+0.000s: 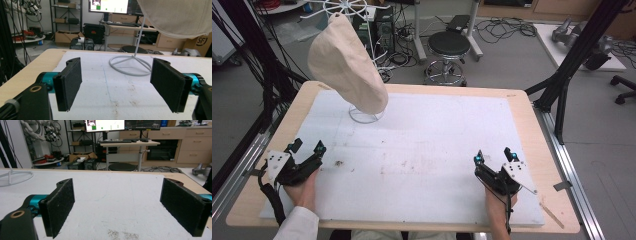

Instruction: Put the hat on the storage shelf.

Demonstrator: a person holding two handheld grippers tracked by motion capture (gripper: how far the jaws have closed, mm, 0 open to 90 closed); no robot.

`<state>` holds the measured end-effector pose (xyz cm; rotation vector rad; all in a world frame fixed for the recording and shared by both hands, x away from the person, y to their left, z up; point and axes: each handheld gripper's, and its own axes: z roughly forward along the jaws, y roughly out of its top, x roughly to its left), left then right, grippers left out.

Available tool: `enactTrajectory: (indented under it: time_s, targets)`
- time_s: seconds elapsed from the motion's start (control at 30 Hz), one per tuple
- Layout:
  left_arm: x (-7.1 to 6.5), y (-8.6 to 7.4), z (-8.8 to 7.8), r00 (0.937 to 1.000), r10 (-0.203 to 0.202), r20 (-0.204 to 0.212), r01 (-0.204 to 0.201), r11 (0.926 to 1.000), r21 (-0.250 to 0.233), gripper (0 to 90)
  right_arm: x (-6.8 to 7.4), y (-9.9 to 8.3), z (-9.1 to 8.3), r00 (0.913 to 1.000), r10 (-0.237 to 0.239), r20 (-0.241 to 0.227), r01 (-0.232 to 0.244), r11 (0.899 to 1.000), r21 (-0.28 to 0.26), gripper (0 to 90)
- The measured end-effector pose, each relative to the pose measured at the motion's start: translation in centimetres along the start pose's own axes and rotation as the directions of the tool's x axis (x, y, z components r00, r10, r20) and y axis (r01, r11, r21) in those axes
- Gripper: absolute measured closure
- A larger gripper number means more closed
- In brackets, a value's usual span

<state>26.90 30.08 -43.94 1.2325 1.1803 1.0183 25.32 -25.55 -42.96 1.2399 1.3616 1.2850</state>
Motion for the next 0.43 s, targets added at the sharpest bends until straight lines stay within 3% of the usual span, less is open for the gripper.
enactTrajectory:
  time_s: [0.43]
  targets:
    - [0.31,-0.01,0.0,0.9999,-0.009,-0.012,0.009,1.0,0.003,25.4,-0.22,-0.01,-0.11,1.0,0.006,0.007,-0.006,1.0,-0.007,11.5]
